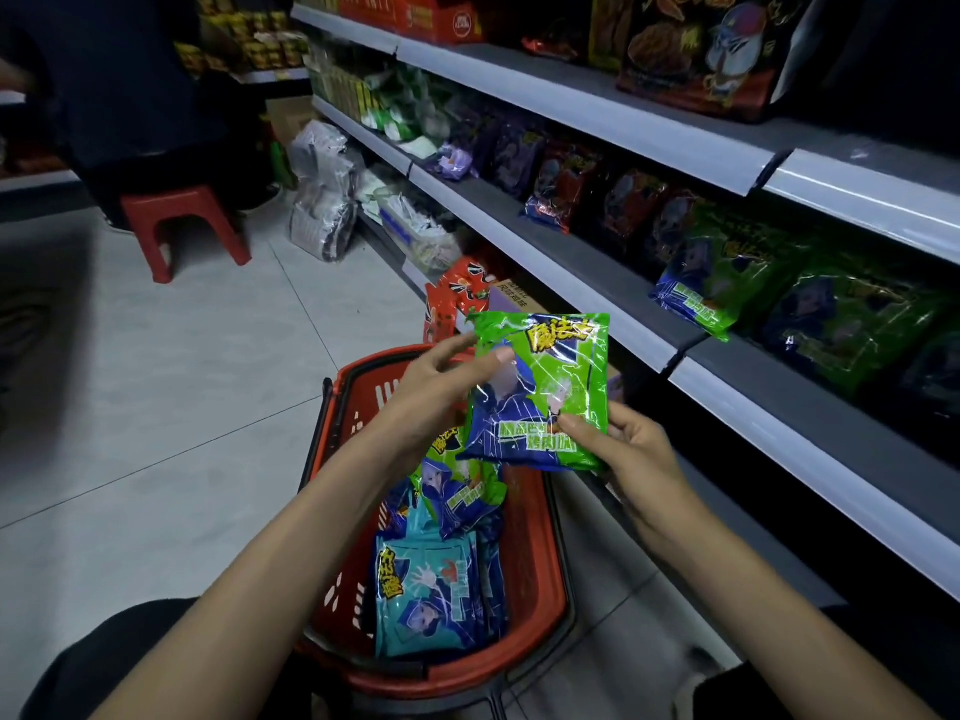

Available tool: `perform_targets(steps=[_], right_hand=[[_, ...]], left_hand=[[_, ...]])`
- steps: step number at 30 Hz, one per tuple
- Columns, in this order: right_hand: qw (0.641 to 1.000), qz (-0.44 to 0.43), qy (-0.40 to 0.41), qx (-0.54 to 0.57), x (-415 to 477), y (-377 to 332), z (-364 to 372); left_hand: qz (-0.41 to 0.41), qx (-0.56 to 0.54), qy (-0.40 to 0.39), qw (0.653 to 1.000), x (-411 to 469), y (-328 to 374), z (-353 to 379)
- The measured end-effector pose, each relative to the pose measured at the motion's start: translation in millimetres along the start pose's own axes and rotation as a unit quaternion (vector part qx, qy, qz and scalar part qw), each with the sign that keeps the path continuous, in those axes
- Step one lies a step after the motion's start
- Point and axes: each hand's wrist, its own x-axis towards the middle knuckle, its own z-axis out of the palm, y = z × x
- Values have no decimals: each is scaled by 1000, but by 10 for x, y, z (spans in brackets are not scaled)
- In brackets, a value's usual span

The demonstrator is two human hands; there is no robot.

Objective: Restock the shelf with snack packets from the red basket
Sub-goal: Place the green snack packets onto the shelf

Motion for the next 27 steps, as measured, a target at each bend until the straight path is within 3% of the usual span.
perform_targets(steps=[3,17,27], right_hand=[[1000,-10,16,20,4,-58,-19],[998,21,-1,51,54,-164,-84],[995,24,83,46,168,-99,-108]], left_hand=[[-5,37,-60,998,-41,-91,104],[8,25,-72,997,37,-154,132],[-7,-26,-84,996,10,-139,180]])
